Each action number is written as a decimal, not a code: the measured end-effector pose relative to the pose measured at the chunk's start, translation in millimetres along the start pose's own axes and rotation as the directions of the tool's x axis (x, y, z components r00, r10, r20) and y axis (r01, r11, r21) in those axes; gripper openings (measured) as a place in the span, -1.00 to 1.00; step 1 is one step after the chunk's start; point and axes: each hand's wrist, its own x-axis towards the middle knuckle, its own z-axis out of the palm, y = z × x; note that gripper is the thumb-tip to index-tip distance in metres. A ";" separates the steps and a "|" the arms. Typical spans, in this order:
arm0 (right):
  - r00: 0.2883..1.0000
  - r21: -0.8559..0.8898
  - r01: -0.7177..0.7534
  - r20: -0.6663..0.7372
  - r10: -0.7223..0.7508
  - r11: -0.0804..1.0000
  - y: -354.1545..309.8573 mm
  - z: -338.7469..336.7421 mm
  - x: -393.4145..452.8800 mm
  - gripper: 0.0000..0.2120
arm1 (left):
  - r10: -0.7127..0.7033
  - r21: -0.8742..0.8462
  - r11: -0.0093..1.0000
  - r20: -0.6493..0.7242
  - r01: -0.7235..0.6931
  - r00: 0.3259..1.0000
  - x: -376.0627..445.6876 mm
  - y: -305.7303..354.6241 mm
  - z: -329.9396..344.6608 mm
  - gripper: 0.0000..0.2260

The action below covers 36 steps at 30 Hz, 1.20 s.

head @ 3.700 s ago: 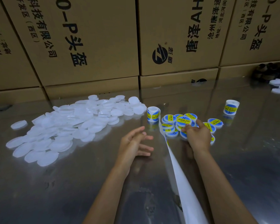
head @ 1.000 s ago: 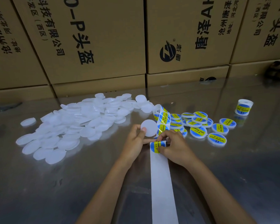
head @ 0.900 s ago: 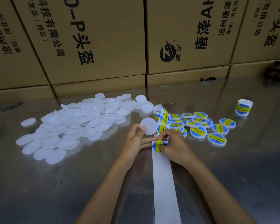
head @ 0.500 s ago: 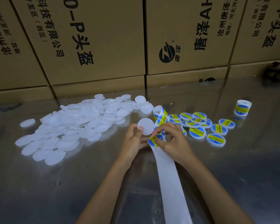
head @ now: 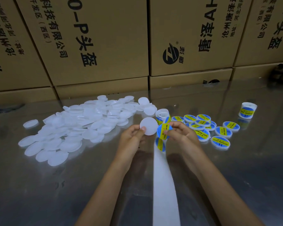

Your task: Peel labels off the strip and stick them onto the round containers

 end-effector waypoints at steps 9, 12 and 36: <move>0.993 -0.025 0.112 -0.044 -0.113 0.993 -5.7 6.3 -1.9 -0.80 | -0.003 -0.086 0.996 0.256 0.025 0.967 -6.3 4.9 -1.6 -0.80; 0.979 -0.094 0.186 -0.062 -0.192 0.978 -7.3 6.7 -3.3 -0.79 | 0.000 -0.094 0.995 0.288 0.028 0.958 -7.9 4.5 0.3 -0.80; 0.958 -0.247 0.270 -0.028 -0.286 0.931 -1.1 13.0 -6.4 -0.73 | 0.018 -0.106 0.994 0.264 0.011 0.964 -13.4 5.8 8.7 -0.79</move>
